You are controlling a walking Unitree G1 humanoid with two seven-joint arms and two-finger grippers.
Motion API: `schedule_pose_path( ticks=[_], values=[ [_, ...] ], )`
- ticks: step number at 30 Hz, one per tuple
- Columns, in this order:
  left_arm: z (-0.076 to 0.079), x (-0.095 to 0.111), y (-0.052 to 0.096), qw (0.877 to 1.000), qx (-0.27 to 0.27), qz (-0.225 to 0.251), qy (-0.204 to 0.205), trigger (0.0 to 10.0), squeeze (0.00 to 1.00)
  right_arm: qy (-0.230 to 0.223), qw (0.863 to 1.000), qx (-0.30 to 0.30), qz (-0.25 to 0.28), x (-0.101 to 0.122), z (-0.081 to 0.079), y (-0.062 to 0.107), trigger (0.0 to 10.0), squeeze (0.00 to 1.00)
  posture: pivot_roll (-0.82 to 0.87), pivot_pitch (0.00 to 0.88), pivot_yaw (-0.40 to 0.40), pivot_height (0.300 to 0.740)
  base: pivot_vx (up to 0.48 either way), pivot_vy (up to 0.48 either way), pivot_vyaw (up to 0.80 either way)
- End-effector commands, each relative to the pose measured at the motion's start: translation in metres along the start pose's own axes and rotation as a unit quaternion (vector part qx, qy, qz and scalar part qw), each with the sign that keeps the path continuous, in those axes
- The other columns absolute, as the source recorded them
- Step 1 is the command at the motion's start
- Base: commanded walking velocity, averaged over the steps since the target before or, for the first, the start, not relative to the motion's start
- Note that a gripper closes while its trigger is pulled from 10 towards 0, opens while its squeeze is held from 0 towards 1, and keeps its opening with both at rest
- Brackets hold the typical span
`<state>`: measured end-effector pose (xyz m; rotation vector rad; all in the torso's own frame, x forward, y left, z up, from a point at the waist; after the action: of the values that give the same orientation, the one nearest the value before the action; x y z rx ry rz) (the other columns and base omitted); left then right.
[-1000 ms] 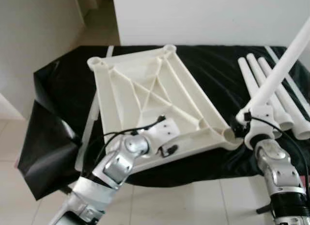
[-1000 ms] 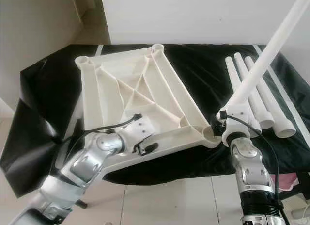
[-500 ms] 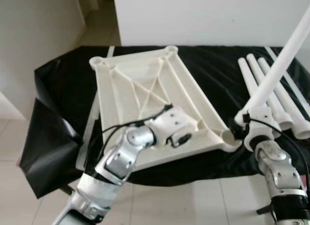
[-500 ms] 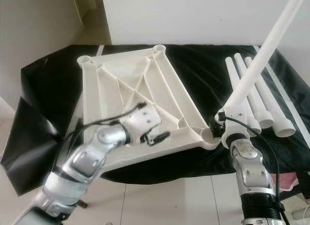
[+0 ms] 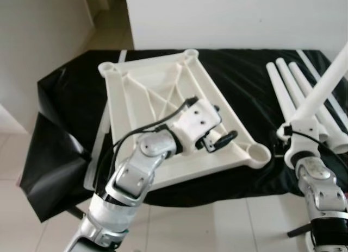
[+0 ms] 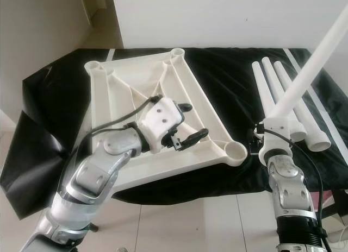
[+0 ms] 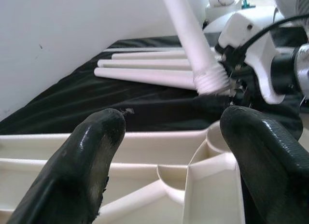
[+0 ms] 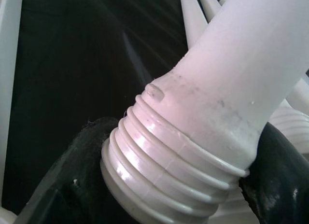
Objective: Building children table
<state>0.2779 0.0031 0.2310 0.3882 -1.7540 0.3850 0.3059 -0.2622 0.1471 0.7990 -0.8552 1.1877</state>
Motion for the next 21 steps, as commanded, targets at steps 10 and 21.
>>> schedule_pose_path(
  ticks=[10, 21],
  values=[
    [-0.0004, 0.0041, 0.0016, 1.0, -0.002, 0.011, 0.005, 10.0, 0.0, 0.012, 1.0, 0.024, -0.008, -0.0013, -0.0044, 0.0018, 10.0, 0.0, -0.07, 0.073, 0.009, 0.74, 0.0, 0.0, 0.0],
    [-0.0004, 0.0064, 0.0013, 1.0, -0.001, 0.016, 0.008, 10.0, 0.0, 0.07, 0.996, 0.048, -0.014, 0.0, -0.0057, 0.0021, 10.0, 0.0, -0.07, 0.073, 0.009, 0.74, 0.0, 0.0, 0.0]
  ],
)
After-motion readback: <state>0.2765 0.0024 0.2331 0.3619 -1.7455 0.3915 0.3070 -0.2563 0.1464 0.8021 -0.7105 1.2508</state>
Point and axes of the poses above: a point about 5 cm out from each wrist's last joint towards the gripper, its own y axis pointing back from the gripper into the wrist, its own x axis along the axis of the wrist's last joint, z = x × y, the point moved 1 cm from there along -y, pointing out of the wrist towards the gripper, and after that the axes turned 11 degrees about y, right-handed, at the moved point
